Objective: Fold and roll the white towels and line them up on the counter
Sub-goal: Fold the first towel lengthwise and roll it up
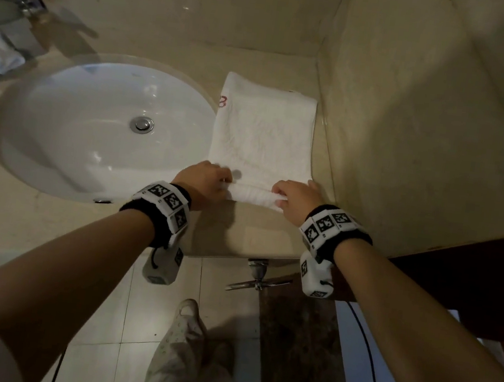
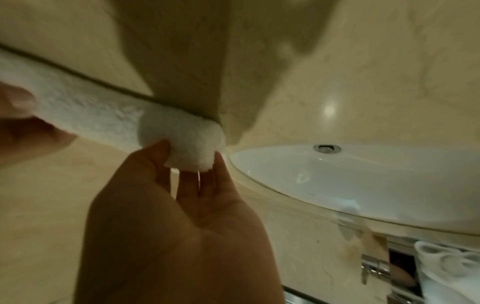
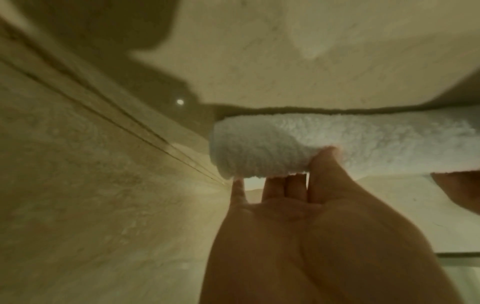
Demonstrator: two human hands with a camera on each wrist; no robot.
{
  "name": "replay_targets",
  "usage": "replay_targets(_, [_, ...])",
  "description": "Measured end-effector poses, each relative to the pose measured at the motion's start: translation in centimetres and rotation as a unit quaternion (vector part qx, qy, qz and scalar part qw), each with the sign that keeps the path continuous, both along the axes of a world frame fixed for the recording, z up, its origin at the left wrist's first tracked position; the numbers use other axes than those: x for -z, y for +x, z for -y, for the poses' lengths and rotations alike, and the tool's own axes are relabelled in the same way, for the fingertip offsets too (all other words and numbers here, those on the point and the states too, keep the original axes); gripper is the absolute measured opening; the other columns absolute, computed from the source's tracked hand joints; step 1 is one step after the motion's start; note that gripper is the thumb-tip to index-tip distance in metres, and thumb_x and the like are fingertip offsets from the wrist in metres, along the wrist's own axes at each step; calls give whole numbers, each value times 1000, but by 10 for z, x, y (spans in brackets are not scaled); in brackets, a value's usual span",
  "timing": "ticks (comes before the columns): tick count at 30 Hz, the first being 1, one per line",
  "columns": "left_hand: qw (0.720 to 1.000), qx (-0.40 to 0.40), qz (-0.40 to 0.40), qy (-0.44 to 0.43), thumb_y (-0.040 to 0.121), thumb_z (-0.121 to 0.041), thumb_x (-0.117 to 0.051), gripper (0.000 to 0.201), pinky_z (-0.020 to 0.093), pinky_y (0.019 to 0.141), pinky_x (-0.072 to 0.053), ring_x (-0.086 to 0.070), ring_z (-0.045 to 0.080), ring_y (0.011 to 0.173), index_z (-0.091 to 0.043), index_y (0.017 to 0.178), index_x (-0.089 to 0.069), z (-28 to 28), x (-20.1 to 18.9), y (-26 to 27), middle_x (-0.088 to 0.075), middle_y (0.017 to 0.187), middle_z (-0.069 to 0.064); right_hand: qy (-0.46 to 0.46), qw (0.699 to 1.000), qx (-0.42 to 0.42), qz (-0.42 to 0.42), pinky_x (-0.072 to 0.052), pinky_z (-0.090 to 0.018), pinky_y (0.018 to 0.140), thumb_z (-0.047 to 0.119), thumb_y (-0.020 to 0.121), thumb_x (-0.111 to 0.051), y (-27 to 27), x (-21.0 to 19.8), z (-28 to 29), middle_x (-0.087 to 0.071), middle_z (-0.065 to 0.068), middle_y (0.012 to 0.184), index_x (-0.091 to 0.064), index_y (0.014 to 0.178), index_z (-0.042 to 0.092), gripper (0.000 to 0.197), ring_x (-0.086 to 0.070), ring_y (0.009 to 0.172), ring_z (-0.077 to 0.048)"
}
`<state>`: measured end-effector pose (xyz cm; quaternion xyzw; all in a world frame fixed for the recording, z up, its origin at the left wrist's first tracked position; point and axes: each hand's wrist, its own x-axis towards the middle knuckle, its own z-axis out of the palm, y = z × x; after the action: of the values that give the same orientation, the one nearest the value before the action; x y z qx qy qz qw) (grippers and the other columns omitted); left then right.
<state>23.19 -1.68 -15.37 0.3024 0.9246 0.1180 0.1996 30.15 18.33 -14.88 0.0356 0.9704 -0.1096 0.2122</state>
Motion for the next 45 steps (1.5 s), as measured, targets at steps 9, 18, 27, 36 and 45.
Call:
replay_targets(9, [990, -43, 127, 43, 96, -16, -43, 27, 30, 89, -39, -55, 29, 109, -12, 121, -54, 3, -2, -8, -61, 121, 11, -43, 995, 63, 62, -35, -34, 107, 26, 101, -36, 10, -6, -8, -61, -5, 125, -52, 128, 18, 32, -54, 116, -25])
replay_targets(18, [999, -1, 44, -3, 93, -18, -46, 17, 34, 80, -41, -54, 29, 101, -18, 107, -56, -8, 0, -13, -61, 111, 8, -46, 993, 103, 39, -41, -25, 71, 25, 98, -42, -4, 4, -7, -62, -2, 102, -57, 106, 17, 19, -53, 81, -18])
replay_targets(27, [989, 108, -91, -42, 94, -33, -45, 32, 35, 80, -45, -52, 25, 108, -10, 114, -56, -16, -1, 1, -55, 116, 6, 46, 995, 62, -62, -30, -32, 95, 12, 95, -43, 5, 9, 0, -64, 0, 106, -59, 102, 19, 18, -55, 102, -22])
replay_targets(36, [991, 105, -55, -62, 87, -23, -55, 29, 36, 81, -46, -46, 25, 110, -8, 111, -56, -22, -2, 4, -50, 117, 6, 69, 992, -65, -84, -26, -36, 102, 39, 95, -43, 15, 11, 0, -51, 0, 125, -49, 128, 23, 37, -44, 118, -20])
replay_targets(45, [993, 74, 11, -88, 91, -31, -51, 37, 38, 95, -44, -51, 26, 115, -18, 126, -56, -18, -6, -6, -55, 124, 6, 62, 990, -47, -121, -29, -38, 101, 45, 86, -57, 11, 1, 9, -49, 1, 122, -47, 122, 24, 44, -45, 115, -20])
